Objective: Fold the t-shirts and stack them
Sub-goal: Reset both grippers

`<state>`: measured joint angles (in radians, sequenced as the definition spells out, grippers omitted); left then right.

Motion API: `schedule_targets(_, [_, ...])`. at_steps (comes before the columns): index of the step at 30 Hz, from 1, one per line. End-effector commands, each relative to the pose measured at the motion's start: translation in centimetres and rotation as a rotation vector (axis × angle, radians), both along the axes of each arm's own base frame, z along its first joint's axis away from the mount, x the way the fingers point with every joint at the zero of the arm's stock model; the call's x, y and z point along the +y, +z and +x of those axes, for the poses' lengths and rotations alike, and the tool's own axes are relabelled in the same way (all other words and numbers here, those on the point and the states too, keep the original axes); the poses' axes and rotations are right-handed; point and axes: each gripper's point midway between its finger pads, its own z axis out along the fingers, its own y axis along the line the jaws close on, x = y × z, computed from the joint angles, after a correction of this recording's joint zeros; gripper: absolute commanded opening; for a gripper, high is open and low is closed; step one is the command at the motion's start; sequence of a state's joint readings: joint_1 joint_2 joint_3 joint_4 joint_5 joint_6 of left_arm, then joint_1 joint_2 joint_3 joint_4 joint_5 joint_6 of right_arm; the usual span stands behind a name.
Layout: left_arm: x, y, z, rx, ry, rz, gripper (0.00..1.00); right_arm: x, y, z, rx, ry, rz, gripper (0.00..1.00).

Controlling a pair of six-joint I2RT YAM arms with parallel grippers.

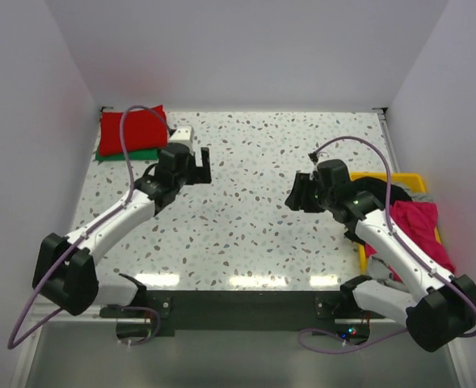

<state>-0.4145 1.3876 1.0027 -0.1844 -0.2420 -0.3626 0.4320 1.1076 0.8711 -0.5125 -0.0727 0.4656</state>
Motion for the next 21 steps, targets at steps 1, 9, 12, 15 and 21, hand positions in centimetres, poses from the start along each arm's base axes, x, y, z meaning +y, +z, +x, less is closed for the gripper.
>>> schedule_targets(1, [-1.9, 2.7, -1.8, -0.132, 0.024, -0.068, 1.00, -0.2, 2.5, 0.2, -0.077, 0.011, 0.000, 0.54])
schedule_targets(9, [-5.3, 0.2, -7.5, -0.106, -0.066, -0.049, 1.00, -1.3, 2.1, -0.9, -0.098, -0.016, -0.008, 0.53])
schedule_targets(12, [-6.1, -0.2, -8.2, -0.098, -0.098, -0.059, 1.00, -1.3, 2.0, -1.0, -0.108, -0.023, 0.006, 0.53])
schedule_targets(15, [-6.5, 0.2, -8.5, -0.102, -0.110, -0.047, 1.00, -1.4, 2.0, -1.0, -0.108, -0.030, 0.003, 0.52])
schedule_targets(21, [-7.2, 1.0, -8.4, -0.114, -0.147, -0.045, 1.00, -1.4, 3.2, -0.6, -0.145, -0.046, 0.020, 0.55])
